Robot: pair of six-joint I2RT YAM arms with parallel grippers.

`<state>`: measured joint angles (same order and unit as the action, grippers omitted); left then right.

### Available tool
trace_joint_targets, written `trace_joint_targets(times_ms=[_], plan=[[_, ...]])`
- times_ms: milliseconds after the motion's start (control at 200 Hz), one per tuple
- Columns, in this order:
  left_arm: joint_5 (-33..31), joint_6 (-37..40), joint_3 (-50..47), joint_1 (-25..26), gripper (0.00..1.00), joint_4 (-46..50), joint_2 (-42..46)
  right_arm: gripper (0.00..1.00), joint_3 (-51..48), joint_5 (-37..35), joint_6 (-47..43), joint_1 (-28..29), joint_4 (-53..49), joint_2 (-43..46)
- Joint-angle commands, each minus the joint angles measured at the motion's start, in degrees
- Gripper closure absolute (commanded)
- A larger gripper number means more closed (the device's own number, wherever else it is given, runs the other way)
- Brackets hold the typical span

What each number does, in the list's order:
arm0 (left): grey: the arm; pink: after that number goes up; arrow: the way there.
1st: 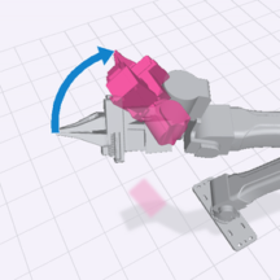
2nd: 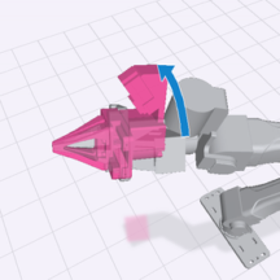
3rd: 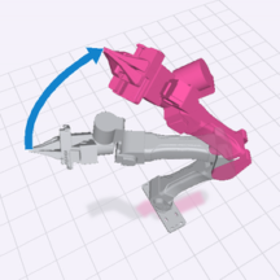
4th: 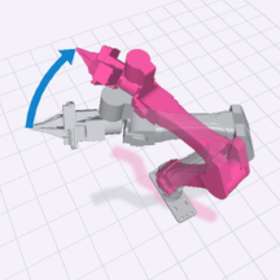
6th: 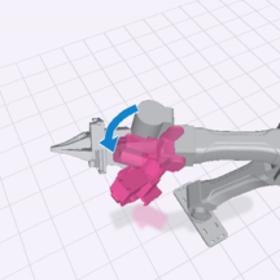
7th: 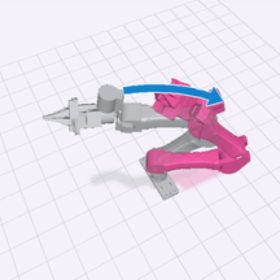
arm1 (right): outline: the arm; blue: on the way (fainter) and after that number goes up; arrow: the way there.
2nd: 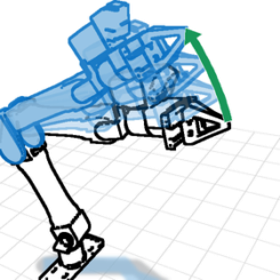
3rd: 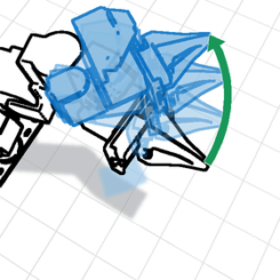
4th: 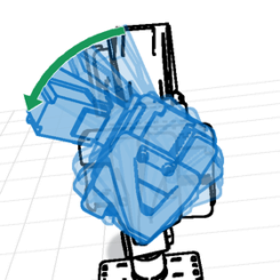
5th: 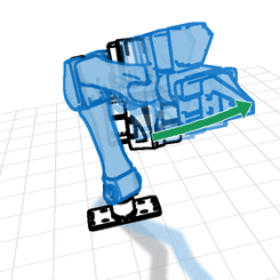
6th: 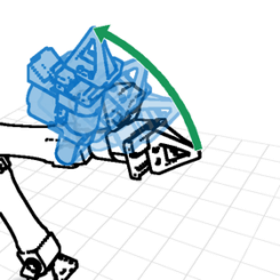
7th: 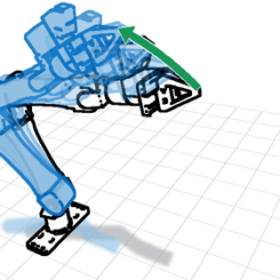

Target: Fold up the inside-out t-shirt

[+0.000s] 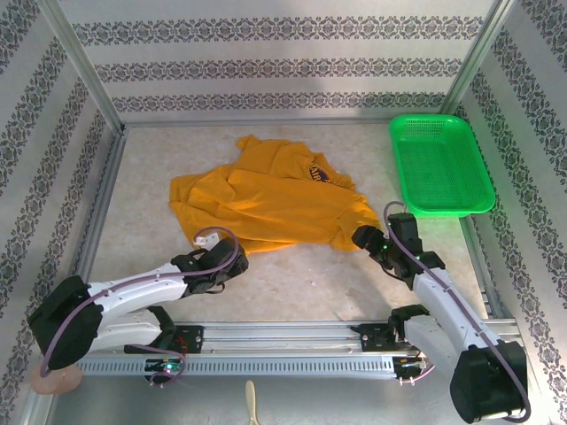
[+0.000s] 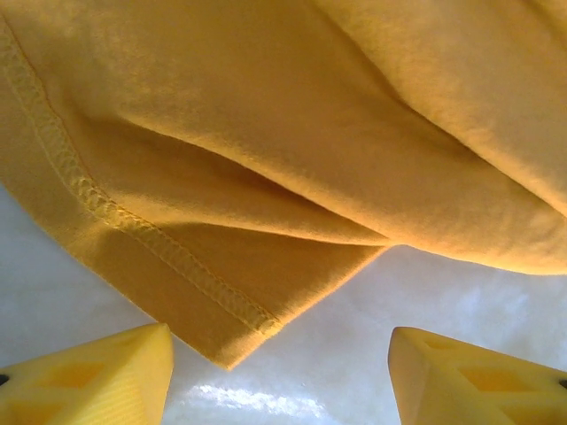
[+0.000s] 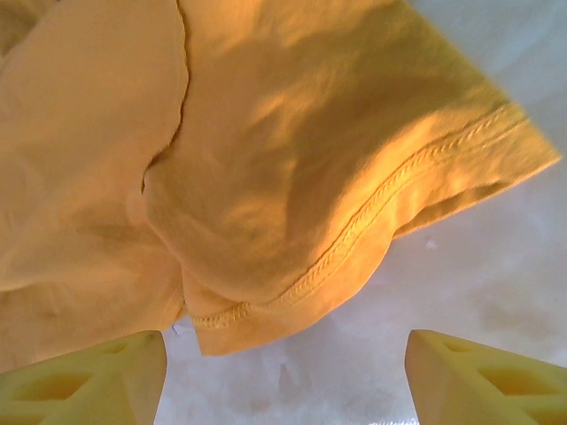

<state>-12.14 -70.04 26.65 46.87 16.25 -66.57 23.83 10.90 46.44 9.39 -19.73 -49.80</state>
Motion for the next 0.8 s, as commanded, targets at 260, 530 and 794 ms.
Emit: trace_joint_targets(times_ms=[260,530,794], plan=[[-1.57,-3.1,-2.07,-0.66,0.65,-7.94,-6.0,0.27,-0.97,-3.48,8.94,9.3,9.88,-8.31],[-1.05,-2.8,-1.96,-0.99,1.0,-7.78,-6.08,0.26,-1.86,-7.99,13.76,13.6,13.58,-12.2],[-1.94,-2.45,-1.91,-1.08,1.0,-6.08,-2.79,0.31,-0.86,-10.52,15.54,14.01,17.54,-18.84]])
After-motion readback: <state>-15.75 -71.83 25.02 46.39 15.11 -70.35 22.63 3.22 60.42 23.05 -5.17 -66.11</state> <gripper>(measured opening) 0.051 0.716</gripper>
